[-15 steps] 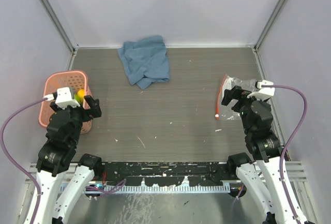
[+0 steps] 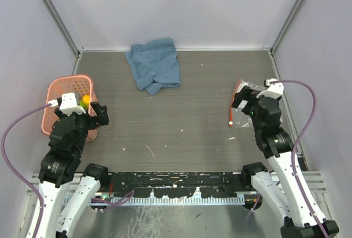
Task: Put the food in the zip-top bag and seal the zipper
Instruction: Pick up the zipper food storage bag at the center of the board.
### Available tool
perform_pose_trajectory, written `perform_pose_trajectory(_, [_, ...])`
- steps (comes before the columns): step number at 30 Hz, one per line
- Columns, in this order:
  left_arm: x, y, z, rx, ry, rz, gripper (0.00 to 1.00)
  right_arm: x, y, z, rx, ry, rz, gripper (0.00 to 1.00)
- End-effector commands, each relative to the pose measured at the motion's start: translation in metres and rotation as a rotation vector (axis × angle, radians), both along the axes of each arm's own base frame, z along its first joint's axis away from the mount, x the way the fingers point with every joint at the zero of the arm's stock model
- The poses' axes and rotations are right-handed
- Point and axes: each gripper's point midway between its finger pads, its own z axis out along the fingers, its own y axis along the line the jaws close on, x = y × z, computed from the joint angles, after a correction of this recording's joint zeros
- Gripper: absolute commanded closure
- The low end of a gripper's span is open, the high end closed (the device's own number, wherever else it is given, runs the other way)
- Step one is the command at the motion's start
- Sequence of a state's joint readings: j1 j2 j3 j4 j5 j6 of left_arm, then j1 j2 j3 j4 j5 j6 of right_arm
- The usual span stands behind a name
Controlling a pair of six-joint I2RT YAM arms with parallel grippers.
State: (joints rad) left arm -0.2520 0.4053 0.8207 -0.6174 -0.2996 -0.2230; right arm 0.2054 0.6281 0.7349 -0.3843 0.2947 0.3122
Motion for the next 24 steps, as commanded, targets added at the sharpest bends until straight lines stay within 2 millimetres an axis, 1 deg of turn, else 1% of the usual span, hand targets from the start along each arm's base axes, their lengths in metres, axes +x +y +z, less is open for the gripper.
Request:
perform_pose_trajectory(1, [0.0, -0.004, 0.018, -0.023, -0.068, -0.021, 0.02, 0.023, -0.002, -0.002, 0.009, 0.006, -0.051, 0.0])
perform_pose_trajectory(5, [0.001, -0.005, 0.017, -0.023, -0.063, -0.028, 0.02, 0.043, -0.012, -0.028, -0.028, 0.094, -0.132, 0.0])
perform_pose_trajectory(9, [0.001, -0.005, 0.015, -0.022, -0.05, -0.029, 0.02, 0.062, -0.012, -0.059, -0.056, 0.167, -0.149, 0.0])
perform_pose_trajectory(12, [0.002, -0.007, 0.014, -0.025, -0.049, -0.038, 0.02, 0.073, -0.011, -0.077, -0.063, 0.186, -0.157, 0.01])
perform_pose_trajectory(13, [0.002, -0.008, 0.014, -0.027, -0.048, -0.044, 0.02, 0.076, -0.012, -0.082, -0.072, 0.195, -0.165, 0.03])
perform_pose_trajectory(15, [0.002, -0.01, 0.013, -0.029, -0.045, -0.05, 0.02, 0.083, -0.013, -0.099, -0.102, 0.242, -0.17, 0.07])
perform_pose_trajectory(18, [0.002, -0.011, 0.012, -0.029, -0.042, -0.055, 0.02, 0.091, -0.01, -0.121, -0.121, 0.305, -0.154, 0.2])
perform_pose_trajectory(20, [0.002, -0.011, 0.012, -0.029, -0.043, -0.059, 0.02, 0.094, -0.009, -0.138, -0.136, 0.347, -0.143, 0.27])
perform_pose_trajectory(22, [0.003, -0.012, 0.011, -0.029, -0.042, -0.065, 0.02, 0.096, -0.007, -0.153, -0.139, 0.394, -0.121, 0.3])
perform_pose_trajectory(24, [0.004, -0.016, 0.012, -0.03, -0.038, -0.086, 0.02, 0.097, -0.006, -0.168, -0.147, 0.44, -0.109, 0.37])
